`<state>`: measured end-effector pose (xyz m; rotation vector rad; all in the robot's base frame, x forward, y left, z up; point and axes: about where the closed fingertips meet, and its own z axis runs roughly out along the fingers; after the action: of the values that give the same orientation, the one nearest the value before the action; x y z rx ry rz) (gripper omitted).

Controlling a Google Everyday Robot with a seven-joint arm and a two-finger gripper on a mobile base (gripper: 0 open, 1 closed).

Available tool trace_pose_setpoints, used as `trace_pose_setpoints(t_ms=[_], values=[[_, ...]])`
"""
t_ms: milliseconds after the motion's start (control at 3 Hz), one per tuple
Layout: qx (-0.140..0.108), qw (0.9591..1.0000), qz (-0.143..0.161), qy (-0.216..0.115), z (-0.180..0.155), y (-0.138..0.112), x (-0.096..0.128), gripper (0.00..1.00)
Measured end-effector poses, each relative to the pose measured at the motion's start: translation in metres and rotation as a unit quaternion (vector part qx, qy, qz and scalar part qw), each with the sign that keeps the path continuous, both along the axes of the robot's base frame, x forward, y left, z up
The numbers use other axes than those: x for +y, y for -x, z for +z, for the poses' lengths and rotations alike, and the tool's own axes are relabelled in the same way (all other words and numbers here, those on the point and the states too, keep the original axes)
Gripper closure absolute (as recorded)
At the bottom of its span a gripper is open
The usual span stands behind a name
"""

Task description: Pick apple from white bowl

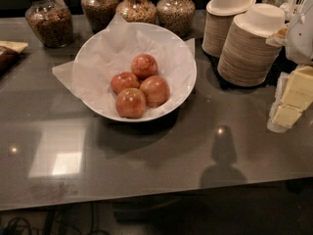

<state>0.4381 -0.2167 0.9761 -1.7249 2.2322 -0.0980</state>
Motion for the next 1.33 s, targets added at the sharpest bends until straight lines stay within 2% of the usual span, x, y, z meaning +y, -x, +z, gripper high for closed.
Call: trace_pose_setpoints(t_ms=[333,667,1000,1333], values=[[-0.007,1.0000,0.004,-0.004,0.002,-0.001,0.003,0.00],[-0.015,0.9983,0.031,-0.046,-0.004,-0.023,0.031,0.00],[-0.007,0.9933,0.058,-0.100,-0.008,-0.047,0.076,0.00],[-0.007,0.9933,0.058,-0.100,-0.008,-0.047,0.076,0.00]])
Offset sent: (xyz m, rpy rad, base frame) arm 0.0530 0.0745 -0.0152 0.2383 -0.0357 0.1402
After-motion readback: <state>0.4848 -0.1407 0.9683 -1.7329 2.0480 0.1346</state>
